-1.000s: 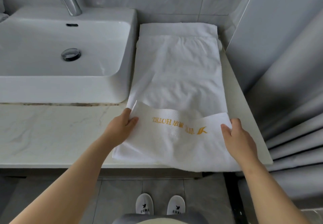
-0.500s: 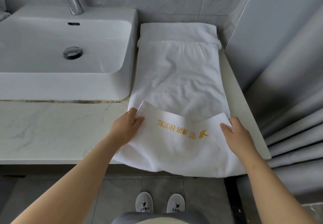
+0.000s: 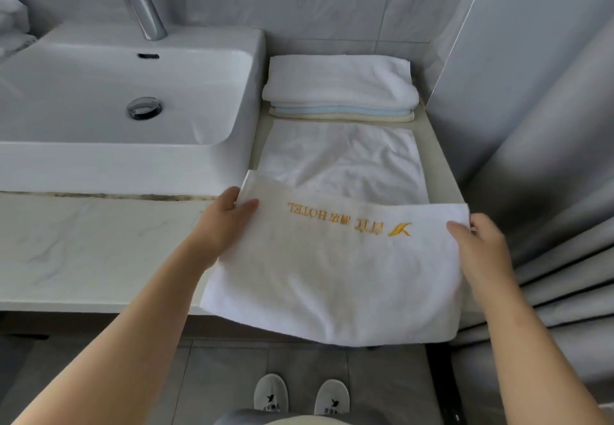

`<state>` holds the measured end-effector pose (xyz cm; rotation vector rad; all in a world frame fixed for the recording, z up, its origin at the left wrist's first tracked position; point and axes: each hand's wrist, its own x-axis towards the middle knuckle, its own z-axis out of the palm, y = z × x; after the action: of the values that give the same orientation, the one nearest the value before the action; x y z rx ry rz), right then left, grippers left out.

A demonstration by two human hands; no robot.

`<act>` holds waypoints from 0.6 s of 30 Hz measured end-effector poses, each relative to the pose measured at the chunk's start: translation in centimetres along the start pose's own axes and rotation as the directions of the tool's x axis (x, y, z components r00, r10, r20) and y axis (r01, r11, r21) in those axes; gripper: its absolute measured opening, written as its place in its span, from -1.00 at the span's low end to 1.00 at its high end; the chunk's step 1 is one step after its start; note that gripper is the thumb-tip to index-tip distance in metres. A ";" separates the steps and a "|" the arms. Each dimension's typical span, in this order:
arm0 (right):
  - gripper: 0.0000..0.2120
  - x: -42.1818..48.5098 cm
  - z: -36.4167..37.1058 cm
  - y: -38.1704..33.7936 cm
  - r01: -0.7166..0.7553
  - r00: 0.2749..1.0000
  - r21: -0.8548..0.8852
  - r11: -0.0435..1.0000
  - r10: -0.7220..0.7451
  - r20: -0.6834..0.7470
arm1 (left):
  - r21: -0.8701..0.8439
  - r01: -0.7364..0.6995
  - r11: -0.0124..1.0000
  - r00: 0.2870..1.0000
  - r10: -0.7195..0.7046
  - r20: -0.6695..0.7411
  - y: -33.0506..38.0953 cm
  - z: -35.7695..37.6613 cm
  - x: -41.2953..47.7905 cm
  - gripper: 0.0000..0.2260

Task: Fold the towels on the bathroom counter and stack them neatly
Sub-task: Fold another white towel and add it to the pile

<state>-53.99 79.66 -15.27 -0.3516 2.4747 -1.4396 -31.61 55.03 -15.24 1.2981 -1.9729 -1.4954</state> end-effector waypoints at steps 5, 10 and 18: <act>-0.78 2.9 -0.2 -2.1 0.077 0.996 0.140 0.987 -0.069 -0.062 | 0.226 -0.111 0.968 0.969 0.156 -0.193 3.1 0.5 1.3 -0.76; -0.86 6.2 0.4 -2.9 0.114 0.993 0.169 0.979 -0.110 -0.032 | 0.405 -0.115 0.907 0.927 0.244 -0.285 4.9 2.2 2.9 -0.69; -0.73 12.1 1.7 -4.2 0.108 0.994 0.172 0.979 -0.102 -0.045 | 0.420 -0.021 0.907 0.934 0.168 -0.316 7.8 4.3 7.4 -0.94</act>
<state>-64.41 72.22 -13.62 -0.4293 2.3667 -1.7048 -42.13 51.69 -11.73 1.4787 -2.1344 -0.7528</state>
